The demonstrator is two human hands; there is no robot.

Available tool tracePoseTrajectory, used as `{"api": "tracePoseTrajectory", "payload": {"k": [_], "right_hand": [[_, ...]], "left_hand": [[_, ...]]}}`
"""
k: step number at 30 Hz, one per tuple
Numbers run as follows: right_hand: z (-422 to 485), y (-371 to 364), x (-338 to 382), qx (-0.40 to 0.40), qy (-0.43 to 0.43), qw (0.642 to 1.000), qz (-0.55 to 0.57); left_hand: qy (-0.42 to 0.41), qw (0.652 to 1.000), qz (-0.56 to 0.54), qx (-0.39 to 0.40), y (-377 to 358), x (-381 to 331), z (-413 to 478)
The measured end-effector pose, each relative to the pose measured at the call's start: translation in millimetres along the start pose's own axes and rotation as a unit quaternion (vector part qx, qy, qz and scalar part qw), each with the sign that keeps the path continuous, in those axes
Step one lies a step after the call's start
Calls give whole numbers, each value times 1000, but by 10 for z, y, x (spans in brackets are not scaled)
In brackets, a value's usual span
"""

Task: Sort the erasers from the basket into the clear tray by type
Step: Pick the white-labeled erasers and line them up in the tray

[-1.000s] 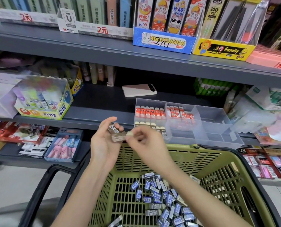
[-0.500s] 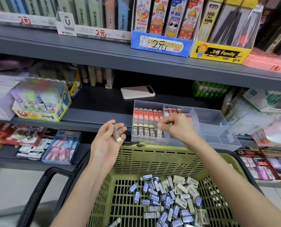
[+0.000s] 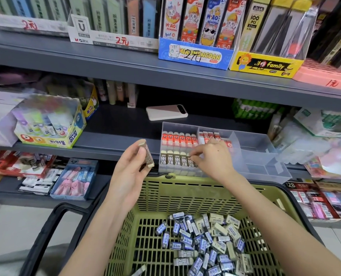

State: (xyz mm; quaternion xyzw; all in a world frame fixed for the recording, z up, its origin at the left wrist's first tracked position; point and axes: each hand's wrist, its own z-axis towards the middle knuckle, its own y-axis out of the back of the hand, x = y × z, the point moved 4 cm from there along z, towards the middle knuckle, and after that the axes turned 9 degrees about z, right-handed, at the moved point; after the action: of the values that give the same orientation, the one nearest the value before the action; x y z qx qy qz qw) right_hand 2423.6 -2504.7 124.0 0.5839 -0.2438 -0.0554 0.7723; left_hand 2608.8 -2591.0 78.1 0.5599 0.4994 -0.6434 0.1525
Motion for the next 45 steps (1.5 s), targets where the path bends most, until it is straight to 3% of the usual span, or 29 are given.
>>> {"api": "tracePoseTrajectory", "payload": {"k": [2,3,6,9,12,14,15,17,19,20,22,25,28,33,37,40,45], "right_hand": [[-69,105,82,-49,32,998,11],[-123,170,157,-68,41,994,74],[-294,216,440,22,9,946,324],[-409,153,560,86,-65,905,411],[-442,140,478,88,-148,816,552],[-424,180,380,79,-165,788,587],[-382,231,302,54,-159,792,587],[-254,391,117,-28,-130,820,556],[-129,534,-42,-82,-101,859,495],[-77,557,-92,-88,-90,880,458],[6,489,-146,-67,-75,922,374],[52,317,-121,-26,-43,971,235],[70,206,-60,-18,32,994,105],[133,173,-87,-11,20,999,39],[73,159,-82,-64,82,987,-125],[32,36,-123,-16,60,988,-144],[-11,-63,-249,40,-30,995,-85]], "left_hand": [[-6,1000,1,5,-21,-10,-7],[-13,1000,-1,11,-36,-11,-8],[-45,998,-11,32,-98,-12,-35],[-90,995,14,50,-152,-44,-87],[-142,982,112,50,-171,-83,-144],[-181,953,237,49,-185,-91,-180],[-210,919,331,46,-202,-91,-187],[-289,801,523,42,-261,-64,-197],[-330,693,638,59,-304,43,-191],[-333,657,673,71,-318,95,-186],[-324,620,710,84,-309,163,-164],[-319,609,721,79,-265,188,-136],[-327,597,728,75,-263,203,-137],[-332,604,721,70,-271,210,-141],[-336,613,712,69,-272,215,-137],[-335,614,711,68,-268,225,-134],[-335,616,710,68,-269,238,-145]]}}
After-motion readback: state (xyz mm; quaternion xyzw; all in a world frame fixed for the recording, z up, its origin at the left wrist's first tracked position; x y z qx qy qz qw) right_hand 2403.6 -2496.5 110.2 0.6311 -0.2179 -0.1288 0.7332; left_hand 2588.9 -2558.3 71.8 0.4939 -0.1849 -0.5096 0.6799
